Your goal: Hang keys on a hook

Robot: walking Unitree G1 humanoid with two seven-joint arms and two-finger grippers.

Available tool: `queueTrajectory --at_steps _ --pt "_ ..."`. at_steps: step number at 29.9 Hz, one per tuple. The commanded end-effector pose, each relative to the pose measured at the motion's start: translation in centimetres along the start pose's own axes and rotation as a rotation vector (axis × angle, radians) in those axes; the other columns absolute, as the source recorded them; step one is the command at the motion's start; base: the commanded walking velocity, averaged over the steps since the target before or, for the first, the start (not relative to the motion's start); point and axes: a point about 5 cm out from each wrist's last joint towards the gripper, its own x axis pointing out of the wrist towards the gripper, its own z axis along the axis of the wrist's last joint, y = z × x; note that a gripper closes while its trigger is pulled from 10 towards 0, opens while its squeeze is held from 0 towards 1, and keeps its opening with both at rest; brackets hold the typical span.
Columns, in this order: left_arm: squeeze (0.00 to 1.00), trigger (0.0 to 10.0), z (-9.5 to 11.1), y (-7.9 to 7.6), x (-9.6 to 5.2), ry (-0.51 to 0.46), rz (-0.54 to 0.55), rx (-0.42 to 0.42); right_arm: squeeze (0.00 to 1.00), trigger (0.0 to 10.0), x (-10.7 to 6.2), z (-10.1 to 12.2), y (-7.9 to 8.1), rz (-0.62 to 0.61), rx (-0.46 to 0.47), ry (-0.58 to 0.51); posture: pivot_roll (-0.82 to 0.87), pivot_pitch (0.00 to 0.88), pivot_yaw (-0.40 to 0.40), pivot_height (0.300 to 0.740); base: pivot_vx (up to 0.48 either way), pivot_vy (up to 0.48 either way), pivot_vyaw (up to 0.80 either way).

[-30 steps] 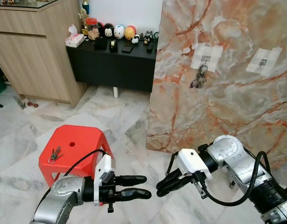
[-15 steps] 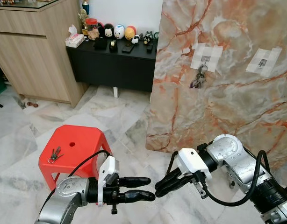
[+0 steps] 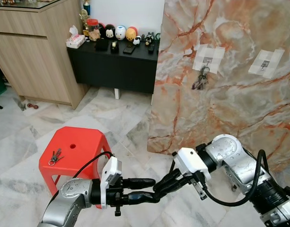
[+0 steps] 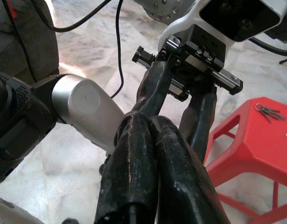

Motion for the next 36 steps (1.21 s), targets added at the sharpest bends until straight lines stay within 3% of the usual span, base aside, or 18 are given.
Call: queueTrajectory --at_steps 1,18,22,23,25,26,29,32,36 --pt "0.00 10.0 0.3 -0.3 0.4 -0.004 -0.032 0.020 0.00 10.0 -0.2 0.7 -0.2 0.006 -0.033 -0.002 0.01 0.000 -0.096 0.740 0.000 0.000 0.00" --pt "0.00 9.9 0.7 -0.4 1.0 -0.040 -0.072 -0.002 0.00 10.0 0.0 0.2 -0.6 -0.012 0.000 -0.024 0.01 0.000 -0.097 0.740 0.000 0.000 0.00" --pt "0.00 9.1 0.8 -0.4 1.1 -0.046 -0.074 -0.005 0.00 10.0 0.1 0.0 -0.8 -0.020 0.003 -0.020 0.01 0.000 -0.097 0.740 0.000 0.000 0.00" --pt "0.00 7.6 0.8 -0.4 1.1 -0.049 -0.075 -0.005 0.00 10.0 0.1 0.1 -0.8 -0.020 0.003 -0.022 0.02 0.000 -0.096 0.740 0.000 0.000 0.00" --pt "0.00 7.6 0.9 -0.4 1.1 -0.050 -0.075 -0.006 0.00 10.0 0.2 0.1 -0.8 -0.020 0.002 -0.024 0.02 0.000 -0.096 0.740 0.000 0.000 0.00" --pt "0.00 6.1 0.9 -0.4 1.1 -0.050 -0.077 -0.008 0.00 10.0 0.1 0.1 -0.9 -0.022 0.002 -0.027 0.02 0.000 -0.096 0.740 0.000 0.000 0.00" --pt "0.00 6.1 0.8 -0.4 1.1 -0.044 -0.082 -0.010 0.00 10.0 0.1 0.1 -1.1 -0.033 0.002 -0.031 0.02 0.000 -0.096 0.740 0.000 0.000 0.00" --pt "0.00 7.5 0.8 -0.5 1.2 -0.037 -0.082 -0.009 0.00 10.0 0.1 0.3 -1.3 -0.043 -0.001 -0.044 0.02 0.000 -0.093 0.740 0.000 0.000 0.00" --pt "0.00 7.8 0.7 -0.5 1.2 -0.026 -0.090 -0.009 0.00 10.0 0.2 0.5 -1.4 -0.038 -0.007 -0.059 0.02 0.000 -0.093 0.740 0.000 0.000 0.00"
